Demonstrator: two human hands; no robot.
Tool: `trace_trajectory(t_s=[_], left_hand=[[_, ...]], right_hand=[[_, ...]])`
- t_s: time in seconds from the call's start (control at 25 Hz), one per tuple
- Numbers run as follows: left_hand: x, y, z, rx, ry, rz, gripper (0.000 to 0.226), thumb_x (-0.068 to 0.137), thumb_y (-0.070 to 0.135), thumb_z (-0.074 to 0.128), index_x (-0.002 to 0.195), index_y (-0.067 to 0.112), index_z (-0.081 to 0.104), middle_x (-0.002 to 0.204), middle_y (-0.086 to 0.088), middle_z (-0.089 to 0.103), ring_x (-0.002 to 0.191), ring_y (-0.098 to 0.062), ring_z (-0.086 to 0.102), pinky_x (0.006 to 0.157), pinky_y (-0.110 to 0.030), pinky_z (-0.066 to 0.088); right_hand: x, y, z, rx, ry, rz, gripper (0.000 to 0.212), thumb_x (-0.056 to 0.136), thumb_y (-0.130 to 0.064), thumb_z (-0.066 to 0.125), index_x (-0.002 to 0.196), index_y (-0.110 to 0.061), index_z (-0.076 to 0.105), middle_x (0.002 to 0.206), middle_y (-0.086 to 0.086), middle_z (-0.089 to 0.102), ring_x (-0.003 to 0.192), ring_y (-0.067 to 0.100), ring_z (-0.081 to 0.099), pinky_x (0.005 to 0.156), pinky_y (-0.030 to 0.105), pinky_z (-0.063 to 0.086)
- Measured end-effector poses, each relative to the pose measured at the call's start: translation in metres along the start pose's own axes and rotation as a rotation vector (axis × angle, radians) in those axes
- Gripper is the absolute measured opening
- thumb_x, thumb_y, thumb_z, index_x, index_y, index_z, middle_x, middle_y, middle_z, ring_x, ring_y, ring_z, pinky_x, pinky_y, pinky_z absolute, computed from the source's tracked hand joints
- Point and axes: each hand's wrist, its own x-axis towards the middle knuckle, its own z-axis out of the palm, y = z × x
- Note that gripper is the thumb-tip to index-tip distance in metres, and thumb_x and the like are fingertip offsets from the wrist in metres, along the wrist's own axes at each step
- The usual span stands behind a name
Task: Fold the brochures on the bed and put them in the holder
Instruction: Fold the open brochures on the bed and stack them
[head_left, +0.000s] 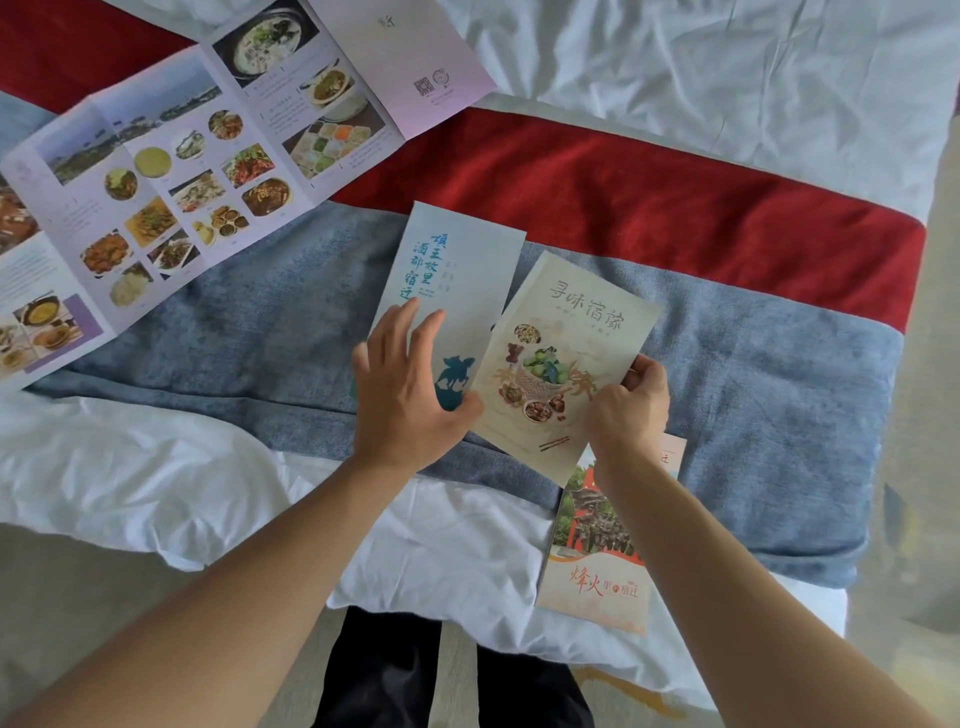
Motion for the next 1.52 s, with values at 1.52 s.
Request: trace_trajectory(t_s=[1.52], left_hand=[[0.016,0.038,0.018,-0.067,-0.254,0.053,0.060,0.074,0.007,0.071,0.131,0.010,0.052,0.123,-0.017,0.042,0.110,-0.035,0.043,0.089,-0.046,0.048]], right_hand=[[-0.009,0.021,0.012,-0.535,-0.158,-0.510,0.072,0.077,0.000,0.069,0.143,-0.020,0.048,0.131,0.008,0.038,0.105,0.030,0.056,0.081,0.030,0.050]])
